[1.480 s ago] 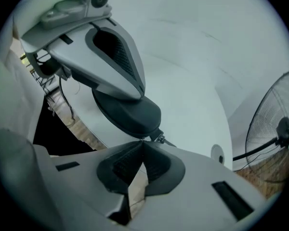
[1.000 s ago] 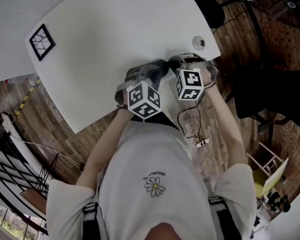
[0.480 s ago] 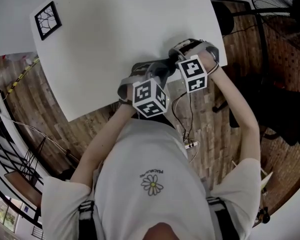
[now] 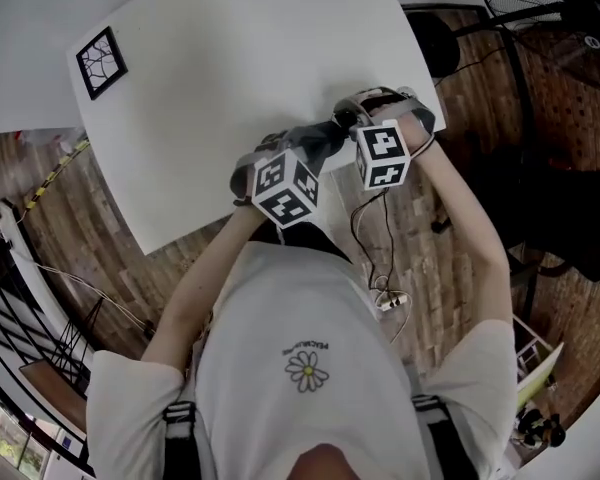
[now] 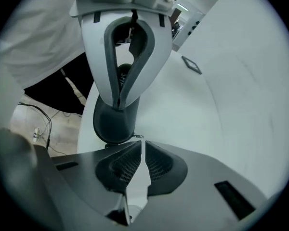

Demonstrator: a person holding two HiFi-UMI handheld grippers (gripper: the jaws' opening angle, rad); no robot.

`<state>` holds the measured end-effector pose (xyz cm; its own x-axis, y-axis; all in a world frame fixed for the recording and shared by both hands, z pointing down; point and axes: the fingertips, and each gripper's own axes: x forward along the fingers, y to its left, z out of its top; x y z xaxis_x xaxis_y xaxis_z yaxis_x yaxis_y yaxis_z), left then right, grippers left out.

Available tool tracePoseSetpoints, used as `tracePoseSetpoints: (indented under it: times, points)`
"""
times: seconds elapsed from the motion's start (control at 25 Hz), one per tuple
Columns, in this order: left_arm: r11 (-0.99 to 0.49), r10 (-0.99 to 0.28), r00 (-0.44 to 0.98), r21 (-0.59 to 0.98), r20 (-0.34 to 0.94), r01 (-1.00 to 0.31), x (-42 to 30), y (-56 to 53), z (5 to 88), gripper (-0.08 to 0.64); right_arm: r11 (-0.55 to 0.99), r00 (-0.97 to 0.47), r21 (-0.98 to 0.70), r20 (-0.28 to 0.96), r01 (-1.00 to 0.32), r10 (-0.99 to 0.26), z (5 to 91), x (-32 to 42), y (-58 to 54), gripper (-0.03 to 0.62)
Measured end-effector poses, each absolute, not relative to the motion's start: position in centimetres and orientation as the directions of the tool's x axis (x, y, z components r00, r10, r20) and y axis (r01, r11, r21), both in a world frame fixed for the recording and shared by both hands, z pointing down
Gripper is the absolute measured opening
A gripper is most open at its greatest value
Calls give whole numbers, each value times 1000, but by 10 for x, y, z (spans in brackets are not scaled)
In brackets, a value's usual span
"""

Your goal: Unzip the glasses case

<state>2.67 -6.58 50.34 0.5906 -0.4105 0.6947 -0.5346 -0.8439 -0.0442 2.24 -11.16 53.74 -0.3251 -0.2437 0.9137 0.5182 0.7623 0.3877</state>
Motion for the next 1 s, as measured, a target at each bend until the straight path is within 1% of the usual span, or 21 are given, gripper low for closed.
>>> tracePoseSetpoints:
  times: [0.04, 0.08, 0.12, 0.16, 0.32, 0.4, 0.48, 0.6, 0.68, 0.76, 0.84, 1.0]
  points:
    - [-841, -431, 585, -71, 688, -536, 25, -67, 500, 12, 755, -351, 435, 892, 490, -286, 529, 22, -116, 10]
    - [-834, -452, 581, -91, 676, -544, 23, -69, 495, 12, 750, -377, 478, 868, 457, -324, 520, 21, -120, 29]
    - [-825, -474, 581, -102, 661, -556, 20, -71, 488, 12, 753, -402, 513, 844, 412, -354, 509, 21, -124, 74]
    - [-813, -496, 583, -109, 644, -572, 17, -73, 481, 12, 763, -430, 541, 819, 354, -381, 497, 21, -126, 103]
    - [-775, -579, 573, -175, 580, -607, 0, -71, 459, 12, 785, -533, 618, 680, 46, -504, 441, 26, -128, 109]
    - [-782, -583, 576, -203, 573, -590, -8, -62, 455, 14, 770, -552, 627, 603, -118, -576, 418, 35, -125, 113]
    - [-807, -545, 593, -179, 593, -562, -14, -46, 460, 96, 748, -549, 597, 537, -289, -641, 405, 48, -120, 125]
    - [-839, -480, 599, -136, 640, -527, -21, -21, 477, 164, 704, -520, 496, 476, -508, -710, 405, 68, -107, 132]
    - [-850, -468, 584, -155, 664, -504, -24, -10, 491, 203, 687, -505, 437, 468, -581, -725, 412, 73, -96, 132]
    - [-855, -472, 581, -182, 663, -486, -25, -6, 498, 252, 685, -498, 411, 477, -602, -724, 419, 71, -87, 132]
    - [-851, -489, 580, -212, 652, -480, -25, -6, 502, 286, 687, -496, 397, 486, -608, -720, 423, 68, -79, 132]
    - [-834, -531, 533, -294, 659, -467, -28, -14, 512, 298, 676, -489, 356, 486, -645, -724, 425, 68, -70, 132]
